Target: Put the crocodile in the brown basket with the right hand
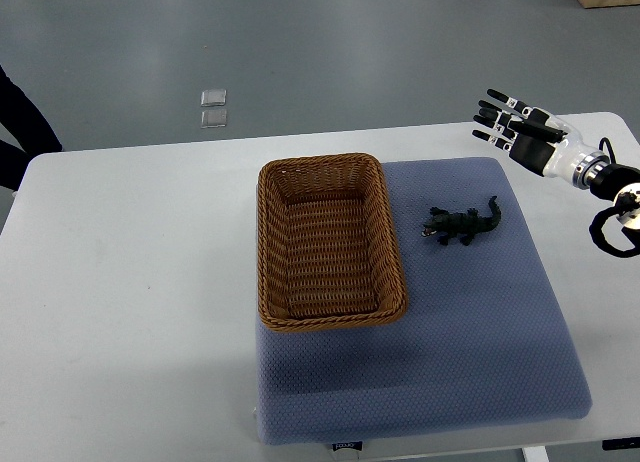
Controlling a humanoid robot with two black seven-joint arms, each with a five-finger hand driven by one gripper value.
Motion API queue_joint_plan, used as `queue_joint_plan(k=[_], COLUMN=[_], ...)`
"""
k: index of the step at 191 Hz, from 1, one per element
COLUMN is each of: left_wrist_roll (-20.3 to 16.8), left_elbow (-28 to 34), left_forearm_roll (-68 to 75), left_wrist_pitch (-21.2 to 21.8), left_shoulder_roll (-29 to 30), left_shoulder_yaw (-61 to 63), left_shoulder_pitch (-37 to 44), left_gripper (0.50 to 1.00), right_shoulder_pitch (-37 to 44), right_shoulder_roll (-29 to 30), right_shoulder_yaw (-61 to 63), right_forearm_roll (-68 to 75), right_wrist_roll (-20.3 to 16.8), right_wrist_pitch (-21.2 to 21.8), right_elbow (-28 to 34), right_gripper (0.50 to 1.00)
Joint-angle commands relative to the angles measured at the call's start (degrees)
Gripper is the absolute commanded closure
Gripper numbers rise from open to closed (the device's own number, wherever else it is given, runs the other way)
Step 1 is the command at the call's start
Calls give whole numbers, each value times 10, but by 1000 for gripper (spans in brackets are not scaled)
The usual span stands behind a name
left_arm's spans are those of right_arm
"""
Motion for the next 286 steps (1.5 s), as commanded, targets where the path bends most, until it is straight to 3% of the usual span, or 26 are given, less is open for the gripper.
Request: queue_joint_plan(k=[1,60,104,150,212,223,247,286], left_wrist_roll=[0,-1,0,-1,0,-1,-1,-1], left_elbow=[0,0,2,1,1,1,1,1], left_forearm_roll=[0,0,0,0,0,0,0,0], left_wrist_pitch=[2,2,2,2,2,2,2,2], left_shoulder_roll=[0,0,0,0,0,0,0,0], left_shoulder_yaw=[0,0,0,-1,-1,-1,-1,-1], left_shoulder_pitch=[0,0,0,0,0,0,0,0], left_gripper=[500,500,500,500,500,500,500,500], right_shoulder_pitch=[2,5,27,57,65,66,67,94], right_shoulder_roll=[0,-3,-10,-27,-38,-38,-45,-61], right_shoulder_yaw=[0,1,0,-2,-4,-4,-22,-160], right_forearm_roll=[-2,-46,-165,-362,-686,-737,-824,-889], right_wrist_roll=[0,2,40,120,285,307,307,307], right_wrist_pitch=[1,6,32,59,59,49,12,-107], right_elbow=[0,0,1,2,21,24,44,79], right_gripper=[560,560,560,560,562,562,562,564])
